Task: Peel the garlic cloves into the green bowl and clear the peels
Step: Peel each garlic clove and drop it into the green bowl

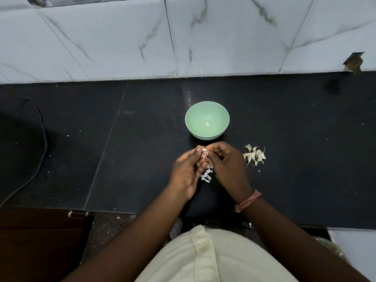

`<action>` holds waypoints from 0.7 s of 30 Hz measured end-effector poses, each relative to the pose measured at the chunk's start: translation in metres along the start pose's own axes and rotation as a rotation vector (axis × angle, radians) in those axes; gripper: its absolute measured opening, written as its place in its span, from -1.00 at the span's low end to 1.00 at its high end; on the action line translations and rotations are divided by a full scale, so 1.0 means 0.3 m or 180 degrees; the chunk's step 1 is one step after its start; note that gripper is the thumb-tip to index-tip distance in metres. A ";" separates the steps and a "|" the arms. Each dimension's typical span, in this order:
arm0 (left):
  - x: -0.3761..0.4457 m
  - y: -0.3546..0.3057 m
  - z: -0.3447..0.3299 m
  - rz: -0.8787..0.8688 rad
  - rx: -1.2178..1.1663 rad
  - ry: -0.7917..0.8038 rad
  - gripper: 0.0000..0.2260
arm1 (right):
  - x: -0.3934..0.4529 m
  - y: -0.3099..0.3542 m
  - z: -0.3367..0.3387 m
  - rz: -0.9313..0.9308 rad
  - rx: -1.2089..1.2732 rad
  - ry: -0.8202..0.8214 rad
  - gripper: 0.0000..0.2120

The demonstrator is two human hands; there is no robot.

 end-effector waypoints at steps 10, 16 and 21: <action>-0.002 -0.065 -0.010 -0.0501 0.1182 0.0051 -0.91 | 0.010 -0.013 0.006 -0.0378 0.0782 0.0191 -0.88; 0.011 -0.050 -0.032 -0.0224 0.1147 0.0312 -0.84 | -0.006 -0.044 -0.007 -0.0906 0.1760 0.0455 -0.93; 0.014 -0.029 -0.019 0.0102 0.0912 0.0257 -0.89 | -0.009 -0.071 -0.016 -0.1198 0.2022 0.0480 -0.85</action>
Point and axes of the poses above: each hand's wrist, its own x-axis towards the middle knuckle, its own z-axis out of the back of the hand, y = z × x, the point moved 8 cm from there along x, towards the middle knuckle, and after that the axes turned 14 degrees about y, right-handed, at the moved point
